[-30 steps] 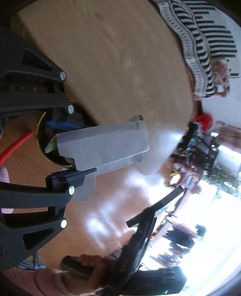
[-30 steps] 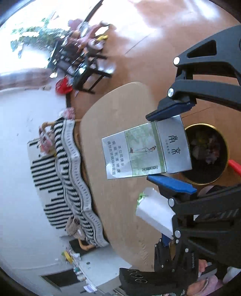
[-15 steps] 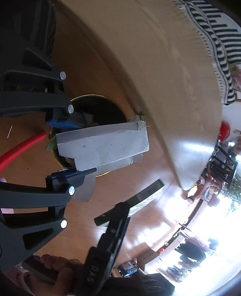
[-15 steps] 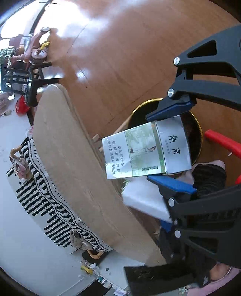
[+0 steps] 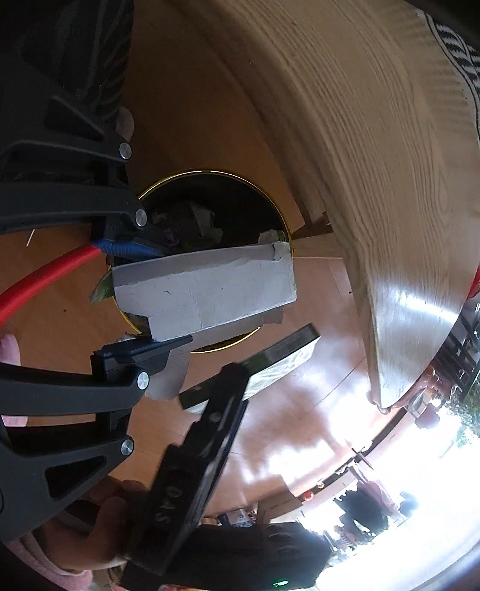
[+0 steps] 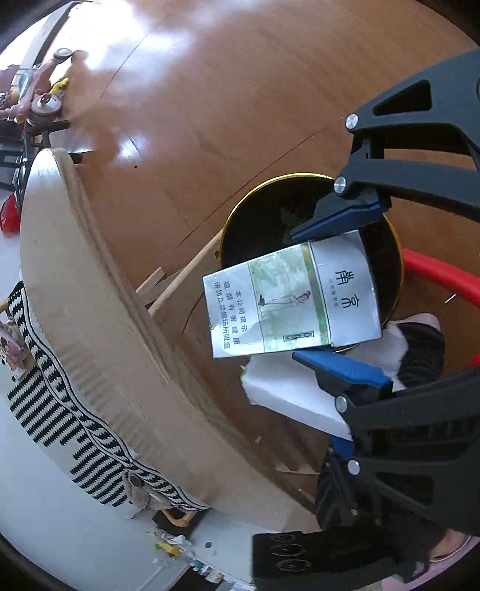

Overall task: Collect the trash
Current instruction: 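Carry both boxes over the bin and open both tools to drop them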

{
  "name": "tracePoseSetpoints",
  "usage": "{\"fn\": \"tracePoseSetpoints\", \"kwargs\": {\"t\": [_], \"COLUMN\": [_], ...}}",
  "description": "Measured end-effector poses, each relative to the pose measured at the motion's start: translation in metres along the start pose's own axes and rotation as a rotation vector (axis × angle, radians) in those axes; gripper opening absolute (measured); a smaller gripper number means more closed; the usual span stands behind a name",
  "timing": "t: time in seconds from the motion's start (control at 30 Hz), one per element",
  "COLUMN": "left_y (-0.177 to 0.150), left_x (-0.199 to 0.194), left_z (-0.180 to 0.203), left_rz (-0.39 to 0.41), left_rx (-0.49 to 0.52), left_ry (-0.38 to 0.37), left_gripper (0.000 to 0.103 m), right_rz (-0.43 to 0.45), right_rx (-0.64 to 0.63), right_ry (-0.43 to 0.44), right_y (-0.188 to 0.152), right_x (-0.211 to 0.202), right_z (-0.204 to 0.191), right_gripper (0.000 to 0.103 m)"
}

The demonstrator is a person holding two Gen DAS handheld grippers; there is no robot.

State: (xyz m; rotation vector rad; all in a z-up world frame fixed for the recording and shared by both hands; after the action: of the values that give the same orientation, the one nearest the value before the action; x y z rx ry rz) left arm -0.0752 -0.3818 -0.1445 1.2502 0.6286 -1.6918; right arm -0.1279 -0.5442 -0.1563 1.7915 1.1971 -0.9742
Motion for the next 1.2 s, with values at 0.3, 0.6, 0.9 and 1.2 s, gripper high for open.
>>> {"fn": "tracePoseSetpoints", "kwargs": {"t": [0.3, 0.6, 0.9, 1.2], "left_y": [0.000, 0.003, 0.004, 0.001], "left_x": [0.012, 0.014, 0.018, 0.022], "left_z": [0.011, 0.016, 0.014, 0.006], "left_rz": [-0.016, -0.025, -0.036, -0.054], "left_rx": [0.024, 0.026, 0.017, -0.059], "left_ry": [0.024, 0.036, 0.022, -0.050], "left_gripper": [0.036, 0.036, 0.040, 0.097], "right_rz": [-0.001, 0.004, 0.016, 0.102], "right_rx": [0.017, 0.025, 0.046, 0.124], "right_ry": [0.008, 0.017, 0.042, 0.071], "right_y": [0.003, 0.002, 0.001, 0.013], "right_x": [0.006, 0.006, 0.007, -0.016], "right_z": [0.004, 0.010, 0.014, 0.028], "right_gripper": [0.058, 0.058, 0.059, 0.096]}}
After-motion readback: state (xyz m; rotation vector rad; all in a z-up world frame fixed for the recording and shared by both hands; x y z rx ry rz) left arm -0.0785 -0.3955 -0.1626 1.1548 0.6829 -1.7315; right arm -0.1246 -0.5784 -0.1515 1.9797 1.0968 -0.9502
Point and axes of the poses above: each gripper's, at about its wrist camera, not at the fingertips, and x roughly the way its jaws point, z to its right, y to its top, the point moved 4 cm from there along x, roughly the way its jaws point, and after that the axes turned 15 degrees about -z, right-handed, at the moved point
